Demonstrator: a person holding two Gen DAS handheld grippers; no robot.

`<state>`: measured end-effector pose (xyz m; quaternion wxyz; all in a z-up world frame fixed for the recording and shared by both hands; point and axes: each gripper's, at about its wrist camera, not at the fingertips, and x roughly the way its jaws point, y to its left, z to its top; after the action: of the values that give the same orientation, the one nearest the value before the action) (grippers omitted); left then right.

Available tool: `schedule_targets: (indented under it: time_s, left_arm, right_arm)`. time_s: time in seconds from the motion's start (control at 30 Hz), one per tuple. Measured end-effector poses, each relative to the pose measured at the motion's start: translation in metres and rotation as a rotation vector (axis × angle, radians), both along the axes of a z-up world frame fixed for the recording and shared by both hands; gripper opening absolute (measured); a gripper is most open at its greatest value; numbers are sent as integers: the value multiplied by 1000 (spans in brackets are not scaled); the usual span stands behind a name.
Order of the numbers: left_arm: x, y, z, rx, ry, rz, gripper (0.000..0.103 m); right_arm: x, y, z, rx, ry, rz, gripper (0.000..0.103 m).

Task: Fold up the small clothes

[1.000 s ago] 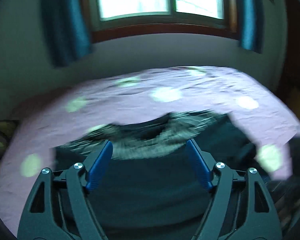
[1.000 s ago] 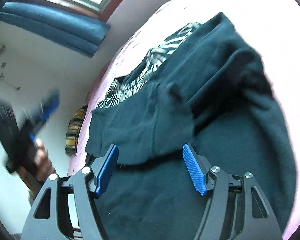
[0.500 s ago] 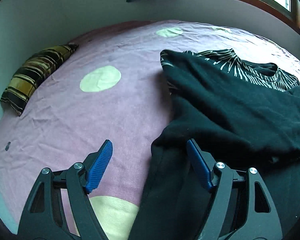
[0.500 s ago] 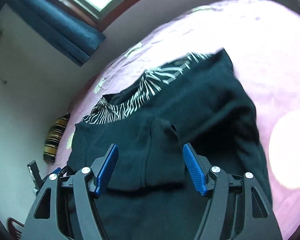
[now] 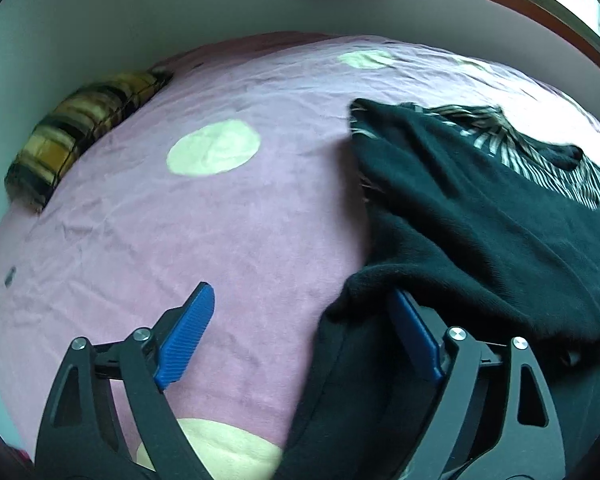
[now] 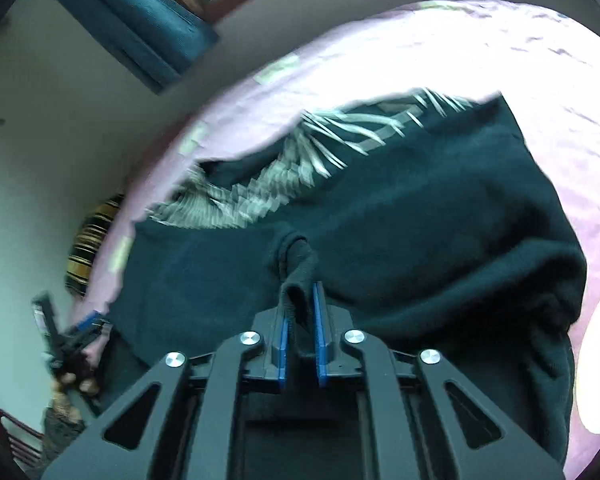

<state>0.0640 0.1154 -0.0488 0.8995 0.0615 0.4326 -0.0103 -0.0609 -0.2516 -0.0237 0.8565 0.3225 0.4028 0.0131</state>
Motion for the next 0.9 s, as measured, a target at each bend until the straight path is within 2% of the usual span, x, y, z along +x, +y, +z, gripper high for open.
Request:
schedule_targets:
  time_s: [0.13,0.2,0.27,0.33,0.43,0.57,0.67,0.83,0.9]
  left_arm:
    - [4,18,-5,-69,27,67,88]
    - [4,21,-6,-78,30,86,88]
    - [3,24,-7,-92,30,97,89]
    - [3,25,-8,-102,32,89,89]
    - [3,24,-10,-90,33,88,91]
    - [5,27,-10,-115,47,88,92]
    - [1,30,-7,-158,58,44,91]
    - [-10,45,22,-323,21,-102,91]
    - [-2,50,33,-357,-2,-136,91]
  right_arm:
    - [-5,9,48,56,-173,49,9]
    - [-10,5,61,36,-227,39,9]
    - [-15,-10,49,31,-186,2,9]
    - [-15,-30,6,81,-45,-49,8]
    - [-14,-36,-43,123,78,-70,8]
    - [-16,-34,-38,101,44,-74,8]
    - [-19,-32,-39,83,49,-64,8]
    - [-18,-34,-48,120,43,-71,8]
    - [-20,-35,-48,113,38,-71,8]
